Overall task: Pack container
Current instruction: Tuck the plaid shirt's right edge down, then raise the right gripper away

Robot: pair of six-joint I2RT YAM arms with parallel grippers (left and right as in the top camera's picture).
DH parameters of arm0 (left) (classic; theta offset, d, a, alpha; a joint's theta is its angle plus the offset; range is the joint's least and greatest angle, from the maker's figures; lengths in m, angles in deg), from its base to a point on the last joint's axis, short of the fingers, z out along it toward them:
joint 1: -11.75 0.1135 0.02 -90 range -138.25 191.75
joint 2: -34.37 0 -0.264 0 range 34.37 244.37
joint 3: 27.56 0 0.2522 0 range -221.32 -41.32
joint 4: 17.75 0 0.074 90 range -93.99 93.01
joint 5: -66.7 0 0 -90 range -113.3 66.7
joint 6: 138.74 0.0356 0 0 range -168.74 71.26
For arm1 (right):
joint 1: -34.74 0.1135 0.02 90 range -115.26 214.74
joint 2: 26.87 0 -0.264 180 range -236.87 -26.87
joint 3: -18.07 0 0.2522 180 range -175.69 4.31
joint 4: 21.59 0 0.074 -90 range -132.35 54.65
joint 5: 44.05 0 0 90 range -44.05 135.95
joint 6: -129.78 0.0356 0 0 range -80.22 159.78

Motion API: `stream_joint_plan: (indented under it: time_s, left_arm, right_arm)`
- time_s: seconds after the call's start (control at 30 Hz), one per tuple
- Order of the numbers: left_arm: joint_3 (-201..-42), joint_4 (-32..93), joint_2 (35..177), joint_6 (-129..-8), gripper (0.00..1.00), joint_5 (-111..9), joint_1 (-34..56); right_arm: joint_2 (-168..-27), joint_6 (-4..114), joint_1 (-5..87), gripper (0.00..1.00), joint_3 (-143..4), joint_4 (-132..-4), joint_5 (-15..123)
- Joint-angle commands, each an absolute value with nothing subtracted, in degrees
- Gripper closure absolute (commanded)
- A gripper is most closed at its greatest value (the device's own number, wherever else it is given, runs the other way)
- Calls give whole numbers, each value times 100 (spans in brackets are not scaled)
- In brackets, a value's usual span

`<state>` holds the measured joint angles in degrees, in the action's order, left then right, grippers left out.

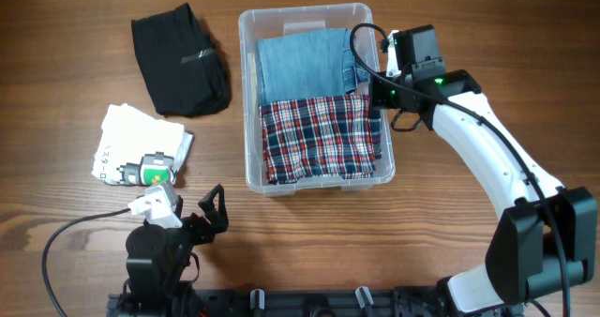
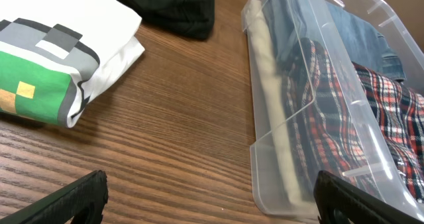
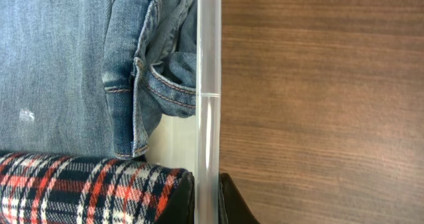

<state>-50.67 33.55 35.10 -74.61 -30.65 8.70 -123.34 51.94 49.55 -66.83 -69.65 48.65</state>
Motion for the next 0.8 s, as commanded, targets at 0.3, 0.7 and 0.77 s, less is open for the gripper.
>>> stream_joint_plan:
  time_s: [0.3, 0.7, 0.77]
  left_arm:
    - [-5049, 3338, 3464, -7490, 0, -3093, 866]
    - [-5049, 3338, 3464, -7490, 0, -3093, 866]
    - [-5049, 3338, 3464, -7490, 0, -3093, 866]
  right_arm:
    - [-12148, 5467, 4883, 52, -6608, -7004, 4701]
    - [-10863, 4875, 4964, 96, -7063, -8126, 4900]
    - [-10898, 4873, 5154, 96, -7028, -8344, 4754]
